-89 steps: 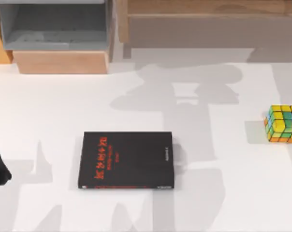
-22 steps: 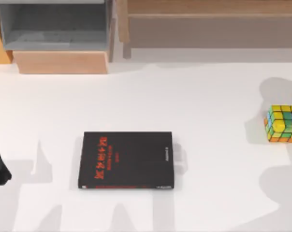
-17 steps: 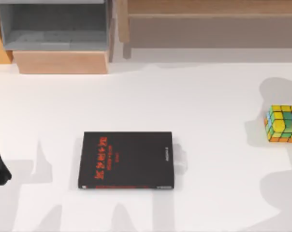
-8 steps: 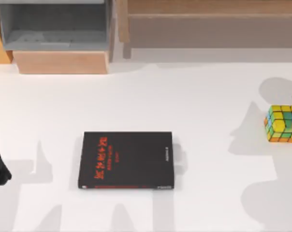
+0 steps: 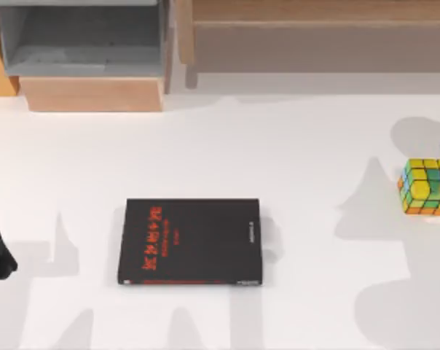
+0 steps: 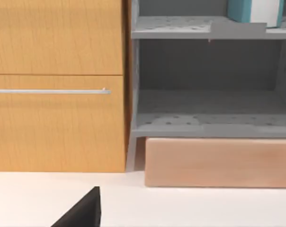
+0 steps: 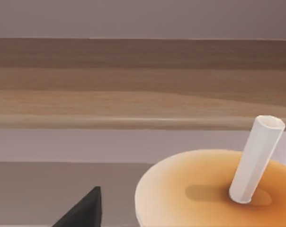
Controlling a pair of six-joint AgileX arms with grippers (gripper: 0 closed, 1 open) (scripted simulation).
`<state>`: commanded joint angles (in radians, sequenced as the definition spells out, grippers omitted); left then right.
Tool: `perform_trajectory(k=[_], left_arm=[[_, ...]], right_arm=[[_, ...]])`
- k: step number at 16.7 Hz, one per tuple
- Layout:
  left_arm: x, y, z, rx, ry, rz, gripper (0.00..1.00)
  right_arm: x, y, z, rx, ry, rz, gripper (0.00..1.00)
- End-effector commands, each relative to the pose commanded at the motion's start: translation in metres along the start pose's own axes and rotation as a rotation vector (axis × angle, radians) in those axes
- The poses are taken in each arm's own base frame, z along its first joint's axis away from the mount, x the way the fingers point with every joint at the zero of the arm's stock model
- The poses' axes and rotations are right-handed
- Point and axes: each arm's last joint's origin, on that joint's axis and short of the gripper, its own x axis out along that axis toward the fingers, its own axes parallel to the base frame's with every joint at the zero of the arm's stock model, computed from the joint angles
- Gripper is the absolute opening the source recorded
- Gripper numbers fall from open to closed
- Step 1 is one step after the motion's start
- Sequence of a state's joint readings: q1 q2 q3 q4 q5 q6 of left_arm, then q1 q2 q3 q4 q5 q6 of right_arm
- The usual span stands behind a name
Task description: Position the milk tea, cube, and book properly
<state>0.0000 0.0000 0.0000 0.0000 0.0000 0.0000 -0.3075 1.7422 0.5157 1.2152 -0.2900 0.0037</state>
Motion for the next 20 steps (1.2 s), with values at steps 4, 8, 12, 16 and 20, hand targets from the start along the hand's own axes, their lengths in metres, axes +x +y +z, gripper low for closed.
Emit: perform_trajectory(k=[4, 8, 12, 16, 20], left_arm=[[0.0, 0.0, 0.0, 0.0, 0.0, 0.0, 1.0], [0.0, 0.0, 0.0, 0.0, 0.0, 0.0, 1.0], [0.0, 0.0, 0.0, 0.0, 0.0, 0.0, 1.0], [0.0, 0.0, 0.0, 0.0, 0.0, 0.0, 1.0], [0.0, 0.0, 0.0, 0.0, 0.0, 0.0, 1.0]], right_arm=[[0.015, -0.005, 0.013, 0.036, 0.0, -0.025, 1.0], [0.044, -0.007, 0.048, 0.124, 0.025, -0.048, 1.0], [0.075, 0.008, 0.091, 0.232, 0.121, -0.048, 1.0], [0.095, 0.038, 0.125, 0.308, 0.304, -0.036, 1.0], [0.104, 0.075, 0.133, 0.313, 0.594, -0.025, 1.0]])
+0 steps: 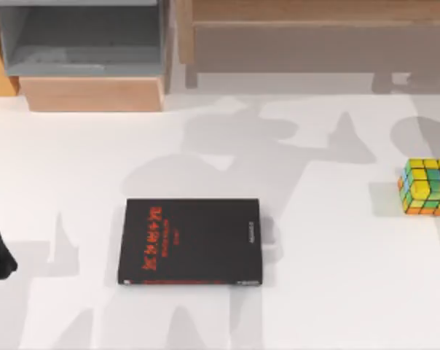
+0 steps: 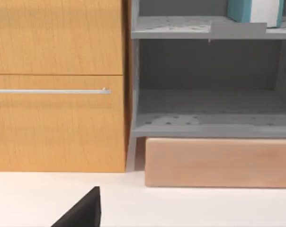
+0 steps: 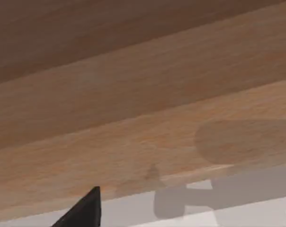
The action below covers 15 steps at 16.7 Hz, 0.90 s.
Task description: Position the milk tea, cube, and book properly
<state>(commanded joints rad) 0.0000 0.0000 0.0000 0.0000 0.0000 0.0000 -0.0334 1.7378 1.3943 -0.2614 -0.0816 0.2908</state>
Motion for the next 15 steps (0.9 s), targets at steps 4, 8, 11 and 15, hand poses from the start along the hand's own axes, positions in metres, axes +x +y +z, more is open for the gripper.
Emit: perform_trajectory(k=[4, 8, 11, 15], left_arm=[[0.0, 0.0, 0.0, 0.0, 0.0, 0.0, 1.0], [0.0, 0.0, 0.0, 0.0, 0.0, 0.0, 1.0], [0.0, 0.0, 0.0, 0.0, 0.0, 0.0, 1.0], [0.0, 0.0, 0.0, 0.0, 0.0, 0.0, 1.0]], right_arm=[[0.01, 0.027, -0.025, -0.059, 0.356, -0.069, 1.0], [0.022, 0.033, -0.058, -0.136, 0.703, -0.162, 1.0], [0.029, 0.034, -0.076, -0.182, 0.877, -0.205, 1.0], [0.031, 0.034, -0.083, -0.201, 0.944, -0.221, 1.0]])
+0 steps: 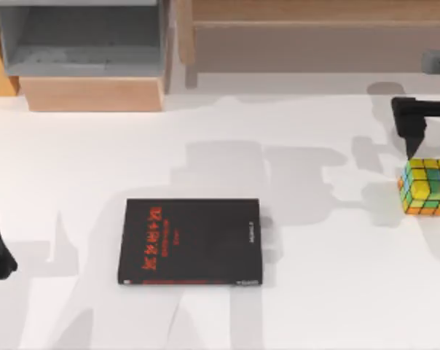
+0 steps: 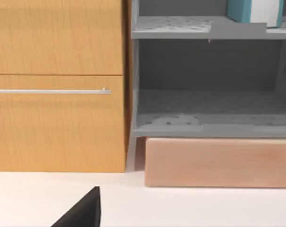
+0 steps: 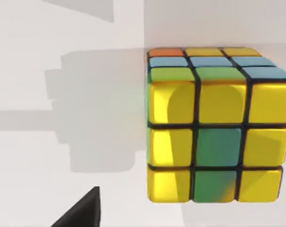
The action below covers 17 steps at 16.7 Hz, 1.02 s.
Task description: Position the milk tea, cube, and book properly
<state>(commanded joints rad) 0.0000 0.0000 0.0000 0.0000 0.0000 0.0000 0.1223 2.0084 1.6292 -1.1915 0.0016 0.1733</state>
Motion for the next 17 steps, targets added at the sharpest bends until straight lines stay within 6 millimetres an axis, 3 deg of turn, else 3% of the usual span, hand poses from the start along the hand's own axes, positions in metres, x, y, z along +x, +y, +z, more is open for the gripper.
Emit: perform_trajectory(k=[5, 12, 16, 17], left_arm=[[0.0, 0.0, 0.0, 0.0, 0.0, 0.0, 1.0], [0.0, 0.0, 0.0, 0.0, 0.0, 0.0, 1.0], [0.0, 0.0, 0.0, 0.0, 0.0, 0.0, 1.0], [0.0, 0.0, 0.0, 0.0, 0.0, 0.0, 1.0]], right_arm=[[0.005, -0.001, 0.0, 0.0, 0.002, 0.0, 1.0], [0.058, 0.0, 0.0, 0.0, -0.001, 0.0, 1.0], [0.06, 0.0, 0.0, 0.0, 0.0, 0.0, 1.0], [0.06, 0.0, 0.0, 0.0, 0.0, 0.0, 0.92]])
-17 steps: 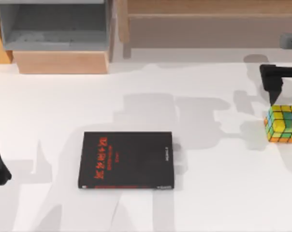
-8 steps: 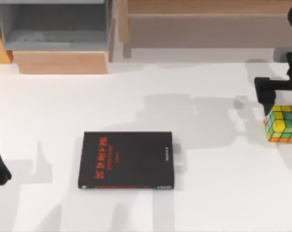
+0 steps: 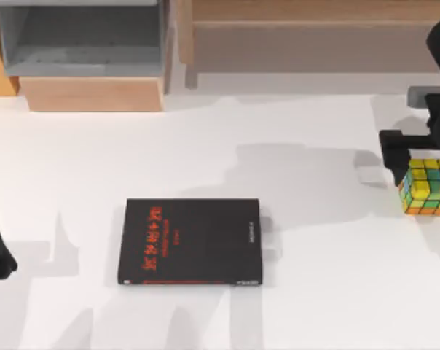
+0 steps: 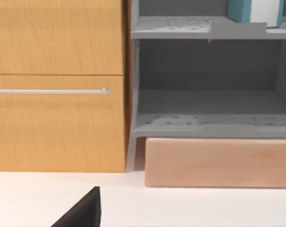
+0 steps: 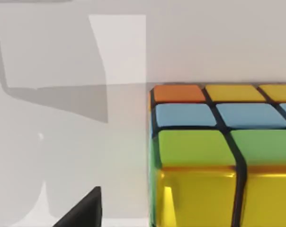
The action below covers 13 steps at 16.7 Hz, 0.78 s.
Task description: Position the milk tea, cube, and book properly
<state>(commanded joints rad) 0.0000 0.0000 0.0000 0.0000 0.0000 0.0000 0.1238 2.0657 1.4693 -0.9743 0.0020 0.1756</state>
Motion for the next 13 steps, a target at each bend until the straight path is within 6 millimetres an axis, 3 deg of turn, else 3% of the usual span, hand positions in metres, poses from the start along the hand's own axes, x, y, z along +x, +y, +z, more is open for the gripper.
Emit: perform_trajectory(k=[12, 13], left_arm=[[0.0, 0.0, 0.0, 0.0, 0.0, 0.0, 1.0], [0.0, 0.0, 0.0, 0.0, 0.0, 0.0, 1.0]], right_arm=[[0.0, 0.0, 0.0, 0.0, 0.0, 0.0, 0.02], [0.0, 0.0, 0.0, 0.0, 0.0, 0.0, 0.0]])
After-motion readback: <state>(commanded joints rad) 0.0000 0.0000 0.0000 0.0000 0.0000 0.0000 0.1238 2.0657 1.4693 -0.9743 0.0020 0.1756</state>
